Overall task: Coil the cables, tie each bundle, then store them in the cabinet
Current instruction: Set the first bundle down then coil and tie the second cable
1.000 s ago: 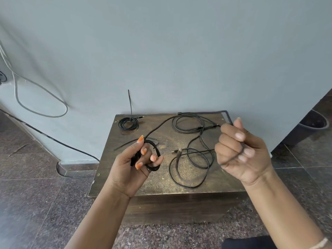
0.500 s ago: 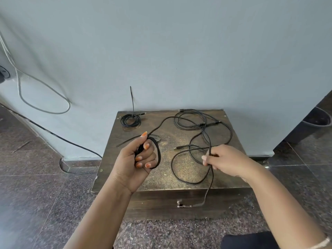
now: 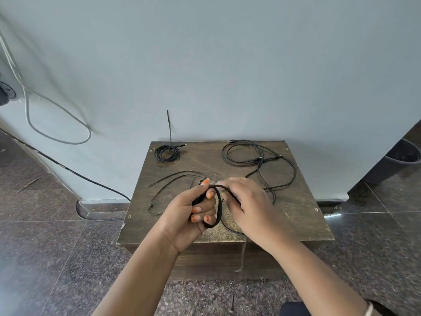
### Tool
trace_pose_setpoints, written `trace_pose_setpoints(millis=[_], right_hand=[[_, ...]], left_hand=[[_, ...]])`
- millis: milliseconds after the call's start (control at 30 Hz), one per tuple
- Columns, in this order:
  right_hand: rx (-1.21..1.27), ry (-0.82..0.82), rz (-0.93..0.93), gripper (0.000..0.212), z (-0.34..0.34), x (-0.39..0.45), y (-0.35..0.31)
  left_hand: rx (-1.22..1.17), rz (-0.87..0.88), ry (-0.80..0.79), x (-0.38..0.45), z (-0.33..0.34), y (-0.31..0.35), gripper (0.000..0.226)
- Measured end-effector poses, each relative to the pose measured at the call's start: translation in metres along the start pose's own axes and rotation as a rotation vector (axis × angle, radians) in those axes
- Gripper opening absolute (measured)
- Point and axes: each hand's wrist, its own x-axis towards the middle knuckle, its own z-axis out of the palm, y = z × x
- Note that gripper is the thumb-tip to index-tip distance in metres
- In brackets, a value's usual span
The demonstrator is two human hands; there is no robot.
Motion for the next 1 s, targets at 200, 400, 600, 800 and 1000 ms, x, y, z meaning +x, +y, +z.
trace_pose_setpoints(millis=[200,400,600,800,1000], right_hand=[[0.807,-0.065,0.423,0.017,0.013,0.0,-0.01],[0.612,-0.281,0.498,0.031,0.019,-0.002,-0.017],[0.287,-0.525,0.312,0.034,0.014,-0.005,-0.022],[0.46,-0.478,0.294,0.018,-0.008,0.0,-0.014],[0.764,-0.3,0.295,0.016,-0.033,0.004,-0.005]], left_hand=[[-0.191,0.039,-0.032,0.002,-0.001,-0.001,0.033],[-0.292,0.109,-0.06,0.004,-0.002,-0.006,0.028],[-0.133,0.294,-0.064,0.006,-0.007,-0.004,0.021],[0.508,0.365,0.021,0.008,-0.016,-0.006,0.024],[0.842,0.309,0.04,0.008,-0.015,-0.011,0.024]])
